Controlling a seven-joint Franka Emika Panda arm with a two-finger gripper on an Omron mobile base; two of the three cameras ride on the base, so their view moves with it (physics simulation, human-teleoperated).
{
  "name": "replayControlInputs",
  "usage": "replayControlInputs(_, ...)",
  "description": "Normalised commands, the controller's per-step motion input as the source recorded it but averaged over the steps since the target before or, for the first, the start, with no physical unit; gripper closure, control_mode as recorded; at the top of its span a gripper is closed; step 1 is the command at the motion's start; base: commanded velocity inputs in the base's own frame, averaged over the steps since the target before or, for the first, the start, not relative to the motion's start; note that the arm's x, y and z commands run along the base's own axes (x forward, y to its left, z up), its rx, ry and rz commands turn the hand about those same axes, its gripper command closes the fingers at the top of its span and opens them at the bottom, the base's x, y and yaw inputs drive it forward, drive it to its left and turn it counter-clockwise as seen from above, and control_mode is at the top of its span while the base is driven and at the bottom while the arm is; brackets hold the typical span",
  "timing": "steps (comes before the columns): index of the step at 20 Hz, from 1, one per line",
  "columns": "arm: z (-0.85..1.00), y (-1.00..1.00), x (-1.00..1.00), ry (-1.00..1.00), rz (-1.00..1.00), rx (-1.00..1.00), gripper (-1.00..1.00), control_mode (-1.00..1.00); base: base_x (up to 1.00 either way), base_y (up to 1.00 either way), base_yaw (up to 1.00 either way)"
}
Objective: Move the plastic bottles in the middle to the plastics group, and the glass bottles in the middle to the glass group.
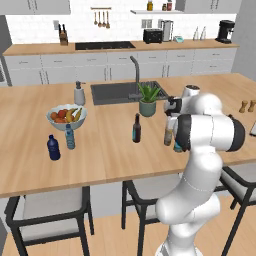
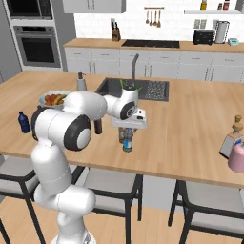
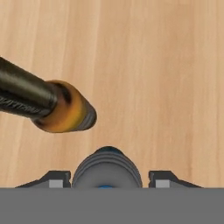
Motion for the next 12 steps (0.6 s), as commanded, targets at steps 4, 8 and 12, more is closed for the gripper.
replayControlInputs(4,-0.05,0.00,-0.28,0.01,0.00,0.02,1.00,-1.00,0.00,0.00,0.00)
replayControlInputs(8,0.02,0.00,-0.48,0.01,0.00,0.01,1.00,-1.00,0.00,0.00,0.00)
replayControlInputs(12,0.30,0.03,-0.50,0.00,0.00,0.00,1.00,-1.00,0.00,0.00,0.00)
